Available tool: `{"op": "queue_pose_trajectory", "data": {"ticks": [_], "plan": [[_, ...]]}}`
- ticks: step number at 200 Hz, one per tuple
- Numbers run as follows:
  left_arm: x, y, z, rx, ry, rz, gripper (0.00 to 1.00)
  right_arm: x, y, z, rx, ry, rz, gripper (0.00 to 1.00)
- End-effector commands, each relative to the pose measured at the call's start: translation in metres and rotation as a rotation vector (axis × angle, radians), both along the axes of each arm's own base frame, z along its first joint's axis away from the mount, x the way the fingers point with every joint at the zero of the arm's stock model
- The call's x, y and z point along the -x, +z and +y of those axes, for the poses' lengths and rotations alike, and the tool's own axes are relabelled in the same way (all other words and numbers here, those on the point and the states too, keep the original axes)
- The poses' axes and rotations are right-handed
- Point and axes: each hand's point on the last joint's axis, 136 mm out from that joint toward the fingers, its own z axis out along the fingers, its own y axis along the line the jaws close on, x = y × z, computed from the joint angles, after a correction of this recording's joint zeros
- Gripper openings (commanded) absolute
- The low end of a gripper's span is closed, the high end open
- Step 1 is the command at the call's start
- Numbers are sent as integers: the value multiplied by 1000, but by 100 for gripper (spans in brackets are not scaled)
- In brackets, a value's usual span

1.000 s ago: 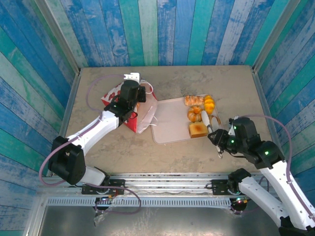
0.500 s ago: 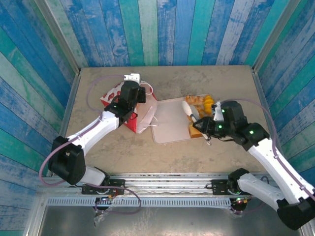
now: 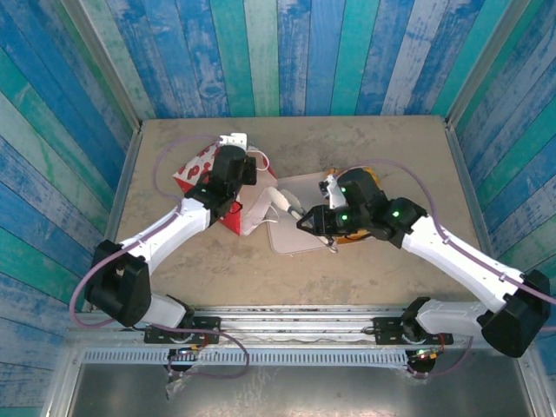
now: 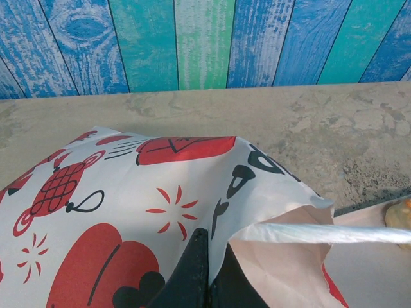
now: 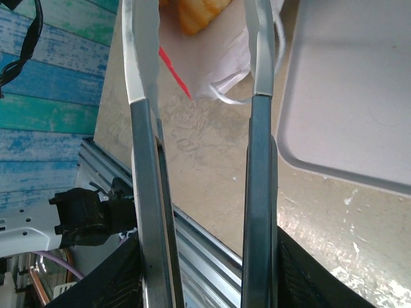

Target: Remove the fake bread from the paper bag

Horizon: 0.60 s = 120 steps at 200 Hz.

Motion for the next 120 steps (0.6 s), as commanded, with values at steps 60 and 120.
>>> {"op": "queue_pose_trajectory", "data": {"ticks": [60, 120], "plan": [[9, 22, 2, 16, -28, -61, 0, -12, -1, 52, -81, 84, 29, 46], [12, 24, -2, 1, -62, -74, 0, -28, -28, 78, -52, 109, 92, 45]]}}
